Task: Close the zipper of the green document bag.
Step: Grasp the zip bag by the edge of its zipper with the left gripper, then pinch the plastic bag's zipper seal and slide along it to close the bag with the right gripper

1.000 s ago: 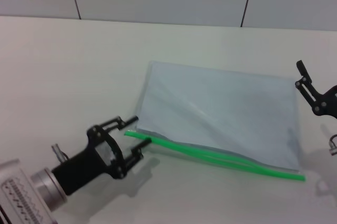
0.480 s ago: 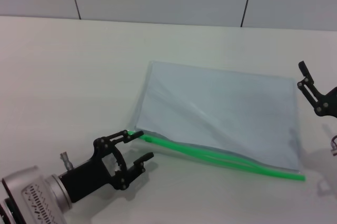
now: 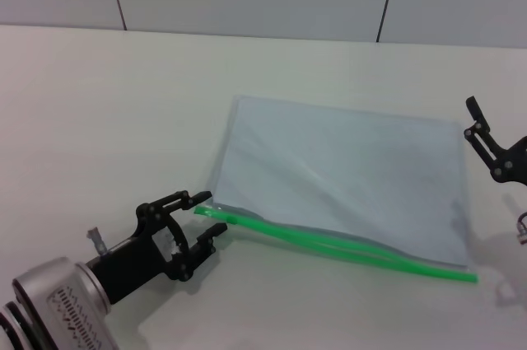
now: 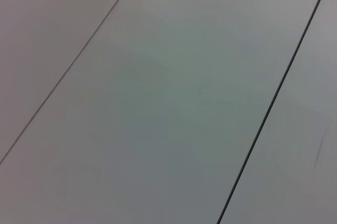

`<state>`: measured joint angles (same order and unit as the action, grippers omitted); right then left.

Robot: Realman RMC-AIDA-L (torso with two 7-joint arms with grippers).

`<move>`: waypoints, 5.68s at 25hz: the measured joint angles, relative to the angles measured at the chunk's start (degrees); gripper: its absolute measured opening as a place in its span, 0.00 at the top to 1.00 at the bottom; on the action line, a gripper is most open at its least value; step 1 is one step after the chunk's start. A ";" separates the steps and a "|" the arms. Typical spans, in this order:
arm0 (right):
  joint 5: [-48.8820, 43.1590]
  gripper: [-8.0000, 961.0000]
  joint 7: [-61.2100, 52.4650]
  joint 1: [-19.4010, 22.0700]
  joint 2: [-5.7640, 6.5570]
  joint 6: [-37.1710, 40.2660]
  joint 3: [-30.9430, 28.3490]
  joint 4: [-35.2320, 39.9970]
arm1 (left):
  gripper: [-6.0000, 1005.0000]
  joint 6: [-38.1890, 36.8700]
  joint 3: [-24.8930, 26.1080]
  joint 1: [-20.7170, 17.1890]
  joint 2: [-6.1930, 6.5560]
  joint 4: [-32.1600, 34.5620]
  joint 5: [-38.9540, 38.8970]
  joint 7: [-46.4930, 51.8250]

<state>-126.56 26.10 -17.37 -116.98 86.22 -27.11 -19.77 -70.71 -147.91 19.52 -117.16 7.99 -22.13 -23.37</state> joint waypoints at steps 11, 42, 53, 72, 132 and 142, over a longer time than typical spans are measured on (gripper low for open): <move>0.00 0.21 0.00 -0.08 0.00 0.00 0.29 -0.09 | 0.53 0.73 0.17 0.75 0.00 0.63 -1.89 -5.70; -0.32 0.23 0.00 -2.10 -0.09 0.00 1.11 -0.71 | 0.54 9.38 1.09 7.81 -0.18 0.74 -1.80 -19.74; -0.34 0.24 0.00 -2.91 -0.09 -0.52 1.90 -0.74 | 0.64 9.46 0.74 8.37 -0.27 0.89 -1.30 -22.91; -0.57 0.26 -0.28 -8.86 0.01 -2.94 14.14 -0.66 | 0.94 9.45 1.23 8.78 -0.26 1.81 -1.88 -25.53; -10.37 0.64 24.86 -14.63 -1.04 -30.75 15.06 -7.47 | 0.94 8.85 0.53 7.55 -0.24 7.48 -0.64 -27.43; -10.40 0.79 28.19 -14.45 -1.15 -31.08 15.07 -7.58 | 0.94 8.94 0.28 7.56 -0.26 7.48 -0.63 -27.43</move>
<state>-136.97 54.29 -31.82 -118.14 55.13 -12.04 -27.35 -61.77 -147.64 27.07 -117.42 15.47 -22.76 -50.80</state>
